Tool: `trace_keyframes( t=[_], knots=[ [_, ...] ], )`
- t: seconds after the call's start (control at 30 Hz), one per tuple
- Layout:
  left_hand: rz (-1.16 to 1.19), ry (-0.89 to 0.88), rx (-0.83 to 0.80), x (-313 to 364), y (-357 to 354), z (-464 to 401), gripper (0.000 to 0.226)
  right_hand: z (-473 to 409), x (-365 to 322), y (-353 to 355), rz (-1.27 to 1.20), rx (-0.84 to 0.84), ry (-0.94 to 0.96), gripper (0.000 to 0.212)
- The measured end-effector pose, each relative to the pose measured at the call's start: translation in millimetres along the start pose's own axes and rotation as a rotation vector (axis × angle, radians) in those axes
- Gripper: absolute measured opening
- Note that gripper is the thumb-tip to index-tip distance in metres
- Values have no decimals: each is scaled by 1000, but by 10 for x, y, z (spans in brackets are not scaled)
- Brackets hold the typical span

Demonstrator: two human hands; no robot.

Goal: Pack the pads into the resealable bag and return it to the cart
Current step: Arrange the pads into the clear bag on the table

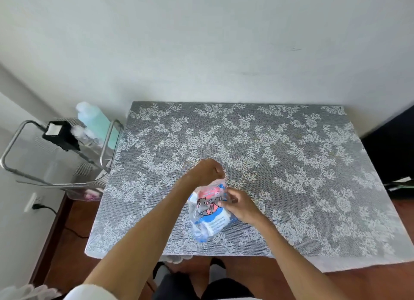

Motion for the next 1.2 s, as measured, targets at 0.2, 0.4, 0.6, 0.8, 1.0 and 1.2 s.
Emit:
trace_keyframes(
  t=[0.2,0.4,0.6,0.8,1.0,1.2],
  knots=[
    [145,38,176,-85,150,-67,16,21,94,59,-63,58,-55,22],
    [379,245,410,-622,217,186,54,17,157,215,-140,96,-93,32],
    [881,421,262,-1084,-253,424,55,12,151,302,-230,75,-134,57],
    [995,367,412,-1082,-160,482,17,42,81,284,-144,67,-108,54],
    [976,327,405,-1015,-75,472,17,22,11,270,-188,18,-98,57],
    [967,247,352,-862,-92,503,14,-13,-368,586,-232,199,-9,52]
  ],
)
Point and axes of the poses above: each hand's wrist, its own z-axis away from the middle knuckle, its own y-axis out of the back of the hand, x = y × z, the point moved 10 cm from there along -z, towards the middle knuckle, and after that the axes turned 8 degrees about -z, right-handed, at the moved point
